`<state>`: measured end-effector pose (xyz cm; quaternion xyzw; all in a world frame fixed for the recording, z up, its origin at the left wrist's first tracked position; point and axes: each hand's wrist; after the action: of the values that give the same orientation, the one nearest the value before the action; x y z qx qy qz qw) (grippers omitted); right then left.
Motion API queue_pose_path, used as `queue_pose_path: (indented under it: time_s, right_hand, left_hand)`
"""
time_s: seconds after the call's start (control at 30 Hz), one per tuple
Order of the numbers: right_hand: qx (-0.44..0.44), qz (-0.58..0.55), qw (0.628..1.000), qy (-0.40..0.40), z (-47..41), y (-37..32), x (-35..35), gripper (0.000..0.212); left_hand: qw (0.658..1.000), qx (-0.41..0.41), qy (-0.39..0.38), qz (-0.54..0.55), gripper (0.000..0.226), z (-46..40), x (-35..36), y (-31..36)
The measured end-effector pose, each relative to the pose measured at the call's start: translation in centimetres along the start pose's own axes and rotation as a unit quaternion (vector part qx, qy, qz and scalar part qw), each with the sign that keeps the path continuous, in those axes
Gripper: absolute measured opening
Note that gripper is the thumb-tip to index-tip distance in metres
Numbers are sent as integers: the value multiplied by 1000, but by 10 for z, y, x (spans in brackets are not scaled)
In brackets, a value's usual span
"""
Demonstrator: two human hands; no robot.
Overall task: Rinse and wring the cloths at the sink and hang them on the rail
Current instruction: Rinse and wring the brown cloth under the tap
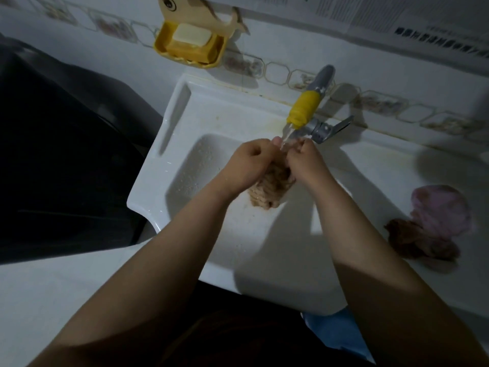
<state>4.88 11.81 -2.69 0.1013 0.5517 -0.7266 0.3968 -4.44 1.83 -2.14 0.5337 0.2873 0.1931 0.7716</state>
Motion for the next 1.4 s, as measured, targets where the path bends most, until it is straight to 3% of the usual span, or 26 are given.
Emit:
queue_pose_path:
  time_s: [0.1,0.17,0.2,0.27,0.3,0.4,0.53,0.6,0.73,0.83,0.93,1.03,1.07,1.13,1.2,1.23,1.3,1.33,1.4]
  right_hand:
    - [-33,-63,995,-69,10,-3,-13,32]
    - [-84,-26,984,-156,21,-7,-16,31]
    - [-108,-9,975,-193,24,-8,-16,20]
    - [-140,4,973,-184,18,-7,-12,2]
    - [-140,10,977,-158,14,-7,-12,6]
    - [-87,-56,988,-111,8,-5,-11,18]
    - [52,-177,975,-125,1,7,0,33]
    - [136,-258,946,-137,-2,8,3,46]
    - [232,-432,863,-116,-22,-1,-6,42]
    - [234,-447,862,-44,-32,-2,-7,37]
    - [272,-420,866,19,-39,24,-7,14]
    - [290,-482,827,-21,-32,28,-2,27]
    - [286,-497,820,-6,-22,24,5,34]
    - [265,-527,806,-57,1,14,22,46]
    - [208,-476,851,-79,21,3,33,49]
    - [166,-407,896,-69,29,3,38,43]
    - [48,-208,976,32,31,9,44,16]
    - [4,-119,990,79,23,13,45,11]
    - [-4,-44,992,115,7,15,39,29]
  left_hand:
    - [1000,-9,13,25,52,-11,-15,-4]
    - [999,22,-21,8,55,-19,-17,0]
    - [998,36,-44,-11,55,-21,-14,6]
    - [997,44,-53,-26,56,-25,-7,14]
    - [999,30,-34,-16,59,-25,-3,16]
    - [994,-54,23,89,71,-27,4,4]
    - [982,-100,18,157,86,-31,18,-22]
    - [984,-125,-17,123,93,-31,24,-41]
    - [982,-145,-120,12,94,-18,32,-79]
    - [981,-160,-106,-26,88,-13,27,-97]
    - [971,-194,-105,89,79,-9,21,-104]
    - [913,-272,-71,294,52,-10,23,-97]
    - [895,-297,-33,330,46,-13,27,-92]
    - [873,-333,63,351,40,-21,35,-84]
    - [865,-349,127,338,36,-25,38,-76]
    - [855,-367,141,338,38,-27,40,-72]
    - [848,-385,149,332,48,-28,47,-67]
    - [852,-386,135,327,50,-26,50,-61]
    - [867,-377,119,303,44,-21,57,-46]
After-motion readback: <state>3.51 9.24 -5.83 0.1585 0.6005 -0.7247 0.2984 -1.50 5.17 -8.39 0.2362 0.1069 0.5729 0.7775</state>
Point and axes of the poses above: each hand's wrist, its own z-axis away from the middle knuckle, its own x-axis out of the palm, y = z × x, and after that the axes turned 14 degrees about y, right-handed
